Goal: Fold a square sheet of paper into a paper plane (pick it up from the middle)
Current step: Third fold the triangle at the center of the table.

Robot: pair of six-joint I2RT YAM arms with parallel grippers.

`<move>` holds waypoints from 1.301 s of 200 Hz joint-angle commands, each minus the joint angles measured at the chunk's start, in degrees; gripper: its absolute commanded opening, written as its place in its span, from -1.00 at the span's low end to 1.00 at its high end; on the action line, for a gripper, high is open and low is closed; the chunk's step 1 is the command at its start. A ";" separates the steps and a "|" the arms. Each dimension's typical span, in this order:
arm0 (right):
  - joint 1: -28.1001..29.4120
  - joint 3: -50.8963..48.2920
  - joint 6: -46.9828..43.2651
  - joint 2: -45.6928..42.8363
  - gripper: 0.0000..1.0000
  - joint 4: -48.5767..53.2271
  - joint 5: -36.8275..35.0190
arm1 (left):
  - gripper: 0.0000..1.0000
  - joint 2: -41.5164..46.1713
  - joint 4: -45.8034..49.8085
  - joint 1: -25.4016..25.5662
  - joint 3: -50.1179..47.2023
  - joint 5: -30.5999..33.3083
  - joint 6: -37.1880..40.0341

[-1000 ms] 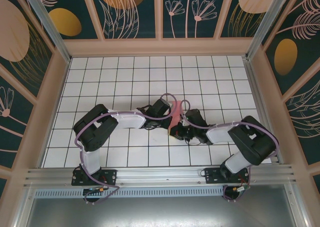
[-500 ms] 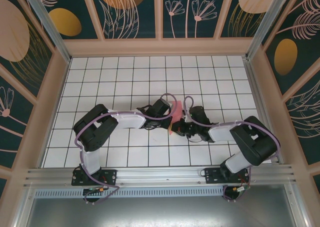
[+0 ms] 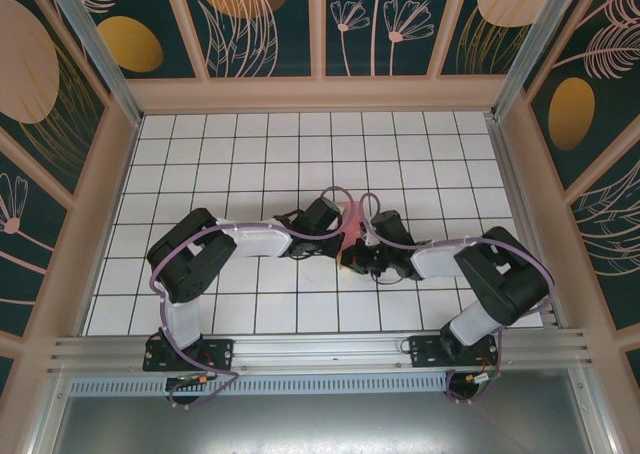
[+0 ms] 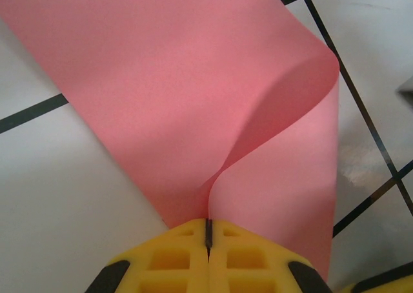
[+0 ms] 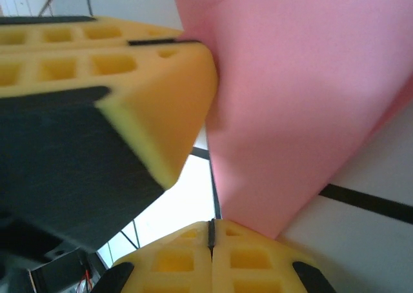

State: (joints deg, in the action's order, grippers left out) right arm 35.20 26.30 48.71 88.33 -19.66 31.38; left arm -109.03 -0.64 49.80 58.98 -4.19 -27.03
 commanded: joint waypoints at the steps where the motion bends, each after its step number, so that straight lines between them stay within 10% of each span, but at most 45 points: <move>1: -2.92 0.47 -1.25 -3.45 -1.00 0.21 -0.26 | -1.00 -3.07 3.28 -0.26 -0.69 -0.56 1.10; 260: -10.58 5.01 -6.70 3.51 -1.00 0.41 3.74 | -1.00 -3.64 4.08 -0.31 -0.44 -0.47 1.54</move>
State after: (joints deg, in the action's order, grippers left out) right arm 24.84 30.65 43.70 89.21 -19.07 34.61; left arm -109.30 -0.64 49.80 59.27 -4.21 -26.57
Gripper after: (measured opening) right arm 0.050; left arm 0.052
